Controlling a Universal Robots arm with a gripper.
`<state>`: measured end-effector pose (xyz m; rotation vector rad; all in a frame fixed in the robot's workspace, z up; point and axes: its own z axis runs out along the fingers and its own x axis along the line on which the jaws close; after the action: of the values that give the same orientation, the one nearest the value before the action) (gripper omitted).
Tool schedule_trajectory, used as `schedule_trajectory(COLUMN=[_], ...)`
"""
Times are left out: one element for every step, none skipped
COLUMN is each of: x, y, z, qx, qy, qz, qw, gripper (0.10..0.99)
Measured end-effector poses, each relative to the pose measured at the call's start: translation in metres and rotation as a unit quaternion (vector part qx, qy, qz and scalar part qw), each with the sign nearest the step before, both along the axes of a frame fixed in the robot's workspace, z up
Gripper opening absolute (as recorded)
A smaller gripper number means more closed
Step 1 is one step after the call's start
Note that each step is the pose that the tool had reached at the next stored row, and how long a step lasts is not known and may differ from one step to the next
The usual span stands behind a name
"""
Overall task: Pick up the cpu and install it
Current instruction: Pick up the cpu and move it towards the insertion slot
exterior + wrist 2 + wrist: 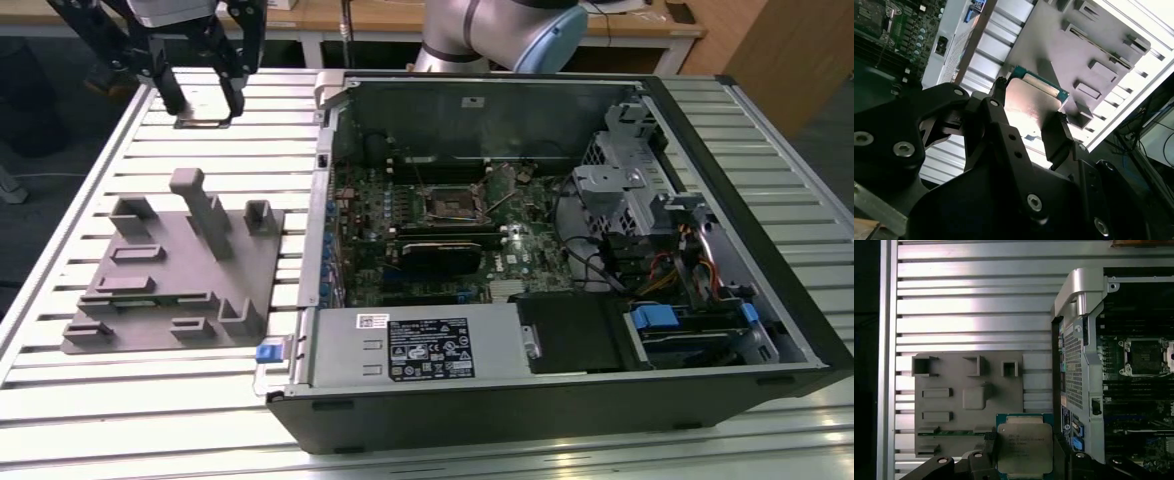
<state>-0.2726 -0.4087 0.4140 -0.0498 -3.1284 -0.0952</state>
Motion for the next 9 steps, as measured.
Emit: schedule_trajectory(x=[0.0020,0.0039,0.0059,0.0076,0.0093,0.0109,0.0125,0.0141,0.0158], y=[0.0000,0.0000,0.0000,0.0000,0.0000,0.0000,0.0001,0.0001,0.0001], z=[0.0000,0.0000,0.0000,-0.0001,0.0000,0.0000,-0.0001,-0.0001,-0.0001], qx=[0.0000,0.0000,0.0000,0.0000,0.0000,0.0000,0.0000,0.0001,0.0000], qy=[0.0000,0.0000,0.0000,-0.0001,0.0000,0.0000,0.0000,0.0000,0.0000], qz=[0.000,0.000,0.000,0.000,0.000,0.000,0.000,0.000,0.000], qw=[1.0000,1.0000,1.0000,1.0000,1.0000,1.0000,1.0000,1.0000,1.0000], gripper=[0.537,0.537,0.537,0.537,0.537,0.537,0.537,0.537,0.537])
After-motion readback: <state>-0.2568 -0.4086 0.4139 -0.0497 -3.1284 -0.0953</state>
